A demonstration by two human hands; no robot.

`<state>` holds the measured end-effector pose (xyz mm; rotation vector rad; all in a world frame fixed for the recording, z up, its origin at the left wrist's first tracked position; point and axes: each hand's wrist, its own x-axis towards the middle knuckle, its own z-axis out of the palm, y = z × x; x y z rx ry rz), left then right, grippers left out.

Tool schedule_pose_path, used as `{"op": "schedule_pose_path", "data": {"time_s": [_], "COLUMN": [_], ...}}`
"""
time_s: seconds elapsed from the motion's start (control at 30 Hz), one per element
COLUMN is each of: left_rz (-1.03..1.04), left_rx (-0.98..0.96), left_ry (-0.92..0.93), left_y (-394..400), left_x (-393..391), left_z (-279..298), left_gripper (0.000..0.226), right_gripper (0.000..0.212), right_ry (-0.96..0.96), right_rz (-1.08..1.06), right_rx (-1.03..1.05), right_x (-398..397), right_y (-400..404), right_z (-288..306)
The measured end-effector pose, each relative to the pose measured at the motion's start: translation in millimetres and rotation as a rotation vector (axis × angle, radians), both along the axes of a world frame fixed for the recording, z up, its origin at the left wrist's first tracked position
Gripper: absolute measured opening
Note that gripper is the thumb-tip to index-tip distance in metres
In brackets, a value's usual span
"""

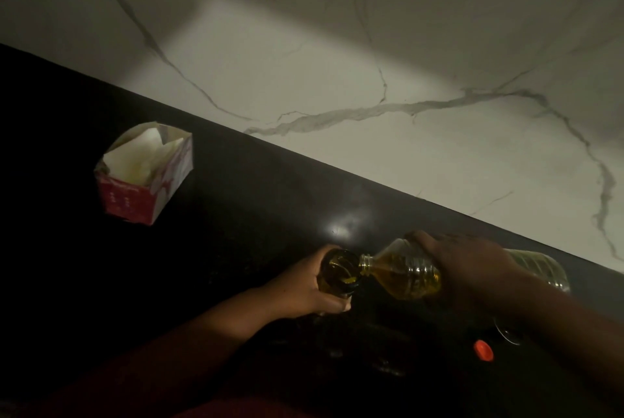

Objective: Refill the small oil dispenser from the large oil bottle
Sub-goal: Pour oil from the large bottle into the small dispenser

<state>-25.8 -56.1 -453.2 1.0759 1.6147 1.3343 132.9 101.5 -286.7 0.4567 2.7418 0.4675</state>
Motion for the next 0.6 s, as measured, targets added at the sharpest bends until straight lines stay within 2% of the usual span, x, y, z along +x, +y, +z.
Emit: {"op": "schedule_pose_path", "data": {"time_s": [0.6], "left_rz": [-0.007], "left_rx": [0.024], "left_ry": [-0.005], "left_y": [1.2], "left_x": [-1.1], "left_z": [-3.9], "left_gripper": [0.072], "right_gripper": [0.093], "right_ry": [-0.011], "right_rz": [-0.008], "right_rx": [-0.002], "right_x": [-1.6], "right_y": [-1.8], "right_z": [1.8]}}
